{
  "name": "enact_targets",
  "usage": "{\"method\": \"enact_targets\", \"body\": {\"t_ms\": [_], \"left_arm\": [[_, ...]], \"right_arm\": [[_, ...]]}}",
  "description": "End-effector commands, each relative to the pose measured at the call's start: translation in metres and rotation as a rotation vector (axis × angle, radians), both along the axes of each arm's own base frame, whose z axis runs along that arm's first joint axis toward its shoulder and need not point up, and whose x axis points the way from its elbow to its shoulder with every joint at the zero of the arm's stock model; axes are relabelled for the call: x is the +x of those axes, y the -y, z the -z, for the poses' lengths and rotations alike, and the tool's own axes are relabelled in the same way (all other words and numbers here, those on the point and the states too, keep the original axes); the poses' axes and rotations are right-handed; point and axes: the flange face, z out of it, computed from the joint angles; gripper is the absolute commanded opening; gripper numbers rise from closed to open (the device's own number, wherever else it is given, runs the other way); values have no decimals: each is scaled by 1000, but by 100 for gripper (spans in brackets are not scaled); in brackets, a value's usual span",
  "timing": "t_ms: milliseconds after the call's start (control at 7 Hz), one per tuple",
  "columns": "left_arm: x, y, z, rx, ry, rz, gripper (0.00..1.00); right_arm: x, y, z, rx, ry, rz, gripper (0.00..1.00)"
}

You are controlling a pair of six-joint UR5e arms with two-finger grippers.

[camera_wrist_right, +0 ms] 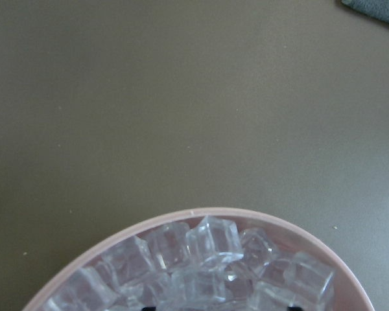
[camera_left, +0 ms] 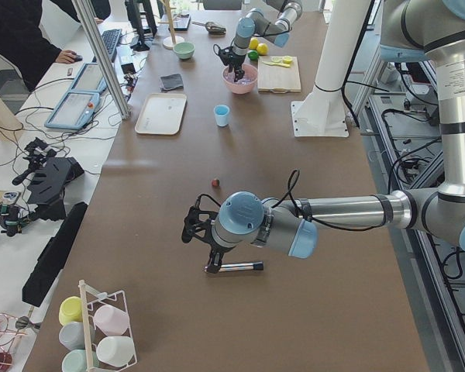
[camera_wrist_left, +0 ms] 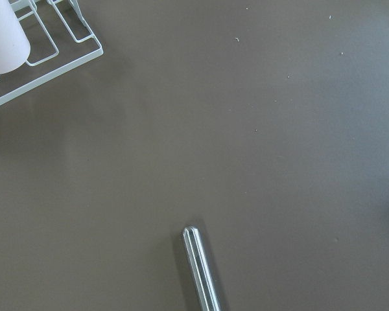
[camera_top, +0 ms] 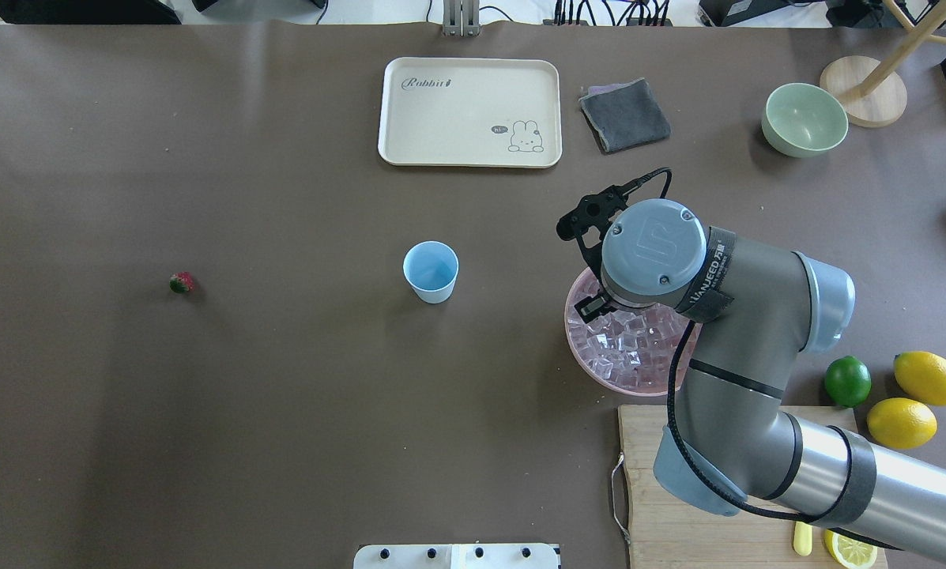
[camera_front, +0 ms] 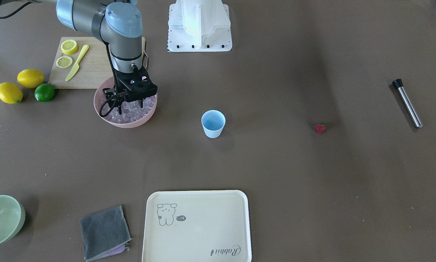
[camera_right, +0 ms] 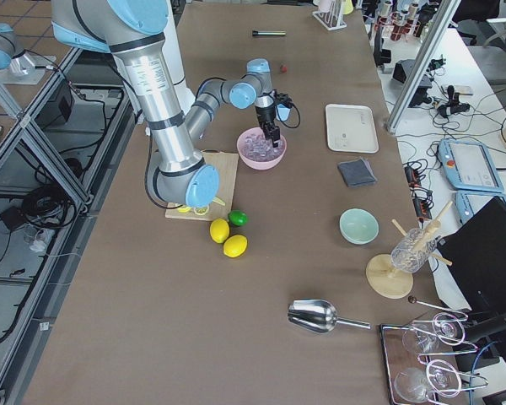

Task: Mash ice and strawberries in cup
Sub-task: 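Lower the right gripper into the pink bowl and grasp an ice cube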

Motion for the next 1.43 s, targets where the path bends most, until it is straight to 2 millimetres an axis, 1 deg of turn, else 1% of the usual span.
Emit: {"method": "enact_targets", "body": {"t_ms": [0, 143, 286, 429, 571, 857, 1000, 1143, 1286], "left_arm": [[-1, 1, 3, 8, 1, 1, 99], [-1, 0, 5, 11, 0, 2, 99], [-4, -1, 11, 22, 1, 8, 99], [-6, -1, 12, 24, 1, 15, 99], [-7, -1, 11, 21, 1, 16, 99], [-7, -1, 10, 18, 1, 16, 99], [-7, -1, 10, 18, 1, 16, 99], [-7, -1, 10, 18, 1, 16, 99], [-7, -1, 10, 19, 1, 16, 99]], "right_arm": [[10, -8, -10, -14, -1, 8, 70], [5, -13, -12, -15, -4, 18, 69], [3, -16, -11, -14, -3, 24, 69], [-3, -21, -9, -18, 2, 28, 69], [-5, -24, -11, -20, -1, 34, 68], [-9, -28, -14, -22, -9, 42, 60], [-10, -28, -13, -21, -6, 44, 54], [-11, -29, -16, -23, -11, 45, 45], [-10, -28, -14, -22, -9, 44, 37]]}}
